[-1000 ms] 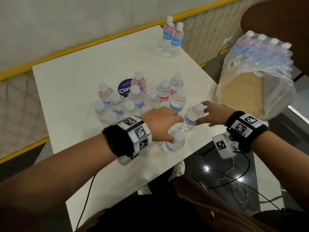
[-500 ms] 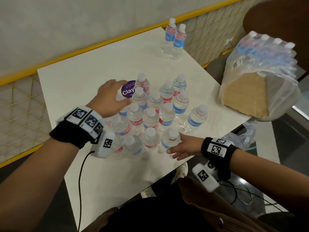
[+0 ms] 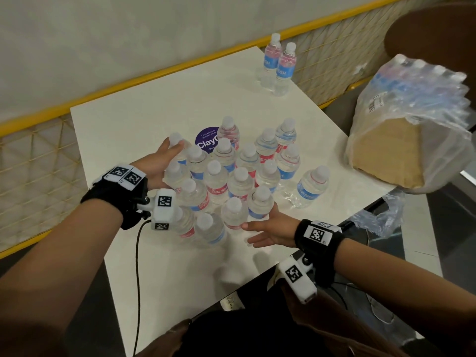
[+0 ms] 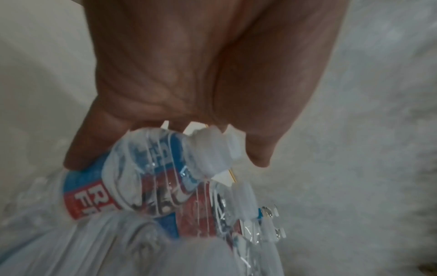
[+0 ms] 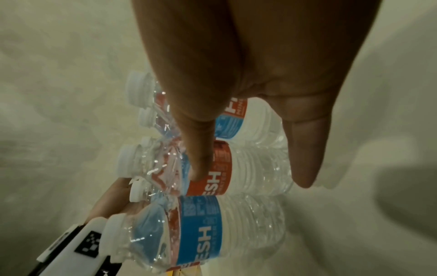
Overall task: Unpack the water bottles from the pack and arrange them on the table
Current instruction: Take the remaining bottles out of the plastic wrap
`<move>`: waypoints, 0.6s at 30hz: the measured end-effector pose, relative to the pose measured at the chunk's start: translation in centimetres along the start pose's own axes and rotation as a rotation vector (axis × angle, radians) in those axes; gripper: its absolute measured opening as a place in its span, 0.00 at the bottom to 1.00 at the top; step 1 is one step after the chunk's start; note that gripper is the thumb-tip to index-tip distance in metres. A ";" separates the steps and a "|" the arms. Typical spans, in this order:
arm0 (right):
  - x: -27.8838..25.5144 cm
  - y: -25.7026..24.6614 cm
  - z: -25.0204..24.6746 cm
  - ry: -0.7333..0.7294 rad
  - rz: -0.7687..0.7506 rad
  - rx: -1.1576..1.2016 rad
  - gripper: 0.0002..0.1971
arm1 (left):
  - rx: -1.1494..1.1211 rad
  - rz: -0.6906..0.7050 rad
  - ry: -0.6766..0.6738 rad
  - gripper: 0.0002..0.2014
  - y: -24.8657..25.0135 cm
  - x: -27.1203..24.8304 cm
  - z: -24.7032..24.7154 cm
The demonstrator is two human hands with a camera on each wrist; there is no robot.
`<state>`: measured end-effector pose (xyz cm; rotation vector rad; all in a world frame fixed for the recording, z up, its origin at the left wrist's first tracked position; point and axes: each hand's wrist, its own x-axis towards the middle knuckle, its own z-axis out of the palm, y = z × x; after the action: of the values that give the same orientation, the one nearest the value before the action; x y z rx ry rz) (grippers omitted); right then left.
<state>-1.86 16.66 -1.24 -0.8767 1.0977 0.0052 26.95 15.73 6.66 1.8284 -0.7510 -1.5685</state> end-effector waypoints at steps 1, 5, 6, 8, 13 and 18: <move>0.2 0.1 0.1 0.008 -0.008 0.008 0.53 | -0.031 -0.002 -0.003 0.24 -0.1 0.0 -0.3; -0.2 0.1 -0.9 0.001 0.010 -0.067 0.46 | -0.143 -0.060 0.041 0.32 -1.7 -0.1 -2.0; -0.4 0.0 -1.7 -0.001 0.027 -0.099 0.41 | -0.160 -0.086 0.056 0.33 -2.3 -0.3 -2.3; -0.9 0.0 -4.3 0.062 0.110 -0.143 0.28 | -0.187 -0.148 0.077 0.34 -3.8 -0.6 -2.8; -2.4 0.7 -12.1 0.334 0.236 0.102 0.18 | -0.190 -0.178 0.071 0.34 -5.2 -1.1 -3.1; -1.7 -1.2 -13.6 0.326 0.142 0.453 0.36 | 0.098 0.053 0.121 0.30 -0.7 0.1 -1.7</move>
<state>-12.63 8.10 -1.43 -0.3972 1.3939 -0.2671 28.71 16.26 6.26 1.9387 -0.8253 -1.3960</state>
